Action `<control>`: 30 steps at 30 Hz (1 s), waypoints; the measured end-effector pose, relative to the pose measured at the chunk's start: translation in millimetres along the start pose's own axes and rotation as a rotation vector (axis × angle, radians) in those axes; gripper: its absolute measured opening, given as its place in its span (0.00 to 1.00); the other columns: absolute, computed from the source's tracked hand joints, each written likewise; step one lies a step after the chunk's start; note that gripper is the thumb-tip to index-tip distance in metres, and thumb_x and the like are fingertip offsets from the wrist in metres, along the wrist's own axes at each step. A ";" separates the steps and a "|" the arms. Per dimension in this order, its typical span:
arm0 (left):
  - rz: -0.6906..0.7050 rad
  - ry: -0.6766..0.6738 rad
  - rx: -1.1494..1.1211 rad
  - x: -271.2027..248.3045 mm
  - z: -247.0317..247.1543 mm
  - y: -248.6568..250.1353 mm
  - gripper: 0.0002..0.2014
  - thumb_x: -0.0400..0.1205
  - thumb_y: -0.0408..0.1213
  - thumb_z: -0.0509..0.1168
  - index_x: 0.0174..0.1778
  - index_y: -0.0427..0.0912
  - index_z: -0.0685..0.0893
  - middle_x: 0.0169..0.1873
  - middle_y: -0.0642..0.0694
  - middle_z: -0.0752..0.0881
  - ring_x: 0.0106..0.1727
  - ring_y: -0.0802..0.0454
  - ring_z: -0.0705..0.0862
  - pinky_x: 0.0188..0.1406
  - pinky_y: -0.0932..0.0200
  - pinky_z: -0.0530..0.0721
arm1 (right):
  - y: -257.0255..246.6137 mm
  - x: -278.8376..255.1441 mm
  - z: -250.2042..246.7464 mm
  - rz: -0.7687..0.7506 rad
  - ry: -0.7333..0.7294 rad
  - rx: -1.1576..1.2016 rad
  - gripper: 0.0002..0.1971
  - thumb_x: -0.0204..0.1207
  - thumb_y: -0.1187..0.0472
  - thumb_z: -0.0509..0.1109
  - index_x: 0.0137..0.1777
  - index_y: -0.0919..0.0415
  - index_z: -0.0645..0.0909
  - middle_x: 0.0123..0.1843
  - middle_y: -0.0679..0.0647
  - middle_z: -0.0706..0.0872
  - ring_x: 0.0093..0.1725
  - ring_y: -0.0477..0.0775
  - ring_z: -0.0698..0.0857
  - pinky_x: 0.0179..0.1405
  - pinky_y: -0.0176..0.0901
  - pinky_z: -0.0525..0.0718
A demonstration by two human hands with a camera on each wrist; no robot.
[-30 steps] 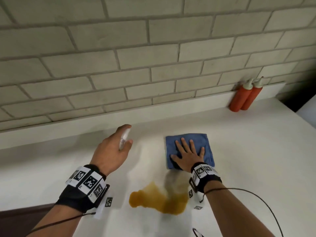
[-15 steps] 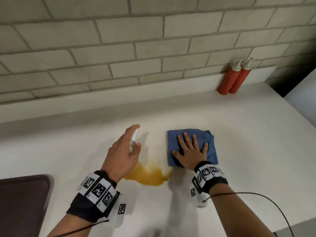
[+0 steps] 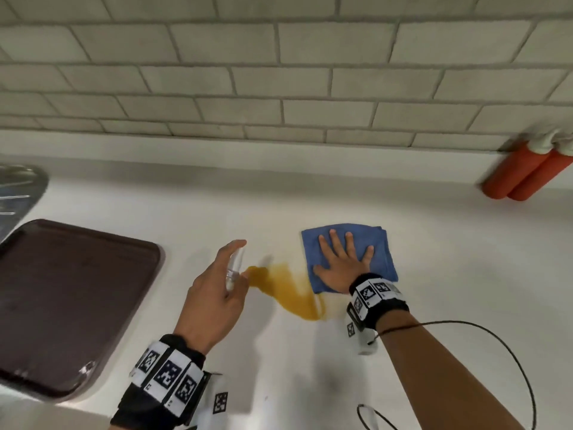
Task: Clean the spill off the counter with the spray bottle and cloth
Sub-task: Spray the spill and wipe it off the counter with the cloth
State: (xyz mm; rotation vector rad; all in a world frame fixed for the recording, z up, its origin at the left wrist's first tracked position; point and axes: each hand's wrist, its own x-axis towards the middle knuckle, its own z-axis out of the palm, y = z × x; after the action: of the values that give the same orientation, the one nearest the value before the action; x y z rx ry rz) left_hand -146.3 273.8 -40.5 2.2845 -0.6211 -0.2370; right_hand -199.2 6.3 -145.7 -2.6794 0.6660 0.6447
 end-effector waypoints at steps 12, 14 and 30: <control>-0.038 0.059 -0.046 -18.1 -45.6 -50.5 0.26 0.86 0.38 0.65 0.78 0.64 0.68 0.42 0.56 0.85 0.37 0.59 0.83 0.38 0.60 0.76 | -134.4 11.5 26.0 -0.236 -0.033 -0.102 0.35 0.85 0.37 0.43 0.86 0.42 0.32 0.87 0.44 0.27 0.85 0.60 0.28 0.76 0.80 0.29; -0.036 0.052 -0.073 -19.4 -52.6 -58.7 0.26 0.86 0.39 0.65 0.78 0.64 0.68 0.50 0.57 0.84 0.42 0.63 0.82 0.45 0.59 0.78 | -140.9 -2.7 39.0 -0.260 -0.037 -0.115 0.36 0.79 0.34 0.34 0.86 0.41 0.32 0.84 0.43 0.24 0.86 0.59 0.29 0.77 0.80 0.29; 0.021 -0.063 -0.186 -13.9 -91.7 -105.1 0.26 0.86 0.38 0.64 0.78 0.65 0.69 0.39 0.53 0.83 0.33 0.61 0.82 0.38 0.60 0.78 | -192.8 -46.5 84.8 -0.259 0.029 -0.175 0.42 0.66 0.32 0.27 0.84 0.36 0.31 0.85 0.40 0.25 0.85 0.57 0.28 0.74 0.80 0.26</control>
State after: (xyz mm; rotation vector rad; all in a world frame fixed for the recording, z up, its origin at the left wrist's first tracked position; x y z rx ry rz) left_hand -88.5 401.1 -50.4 2.0977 -0.6279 -0.3431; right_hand -168.7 219.3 -160.4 -2.8728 0.2714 0.6202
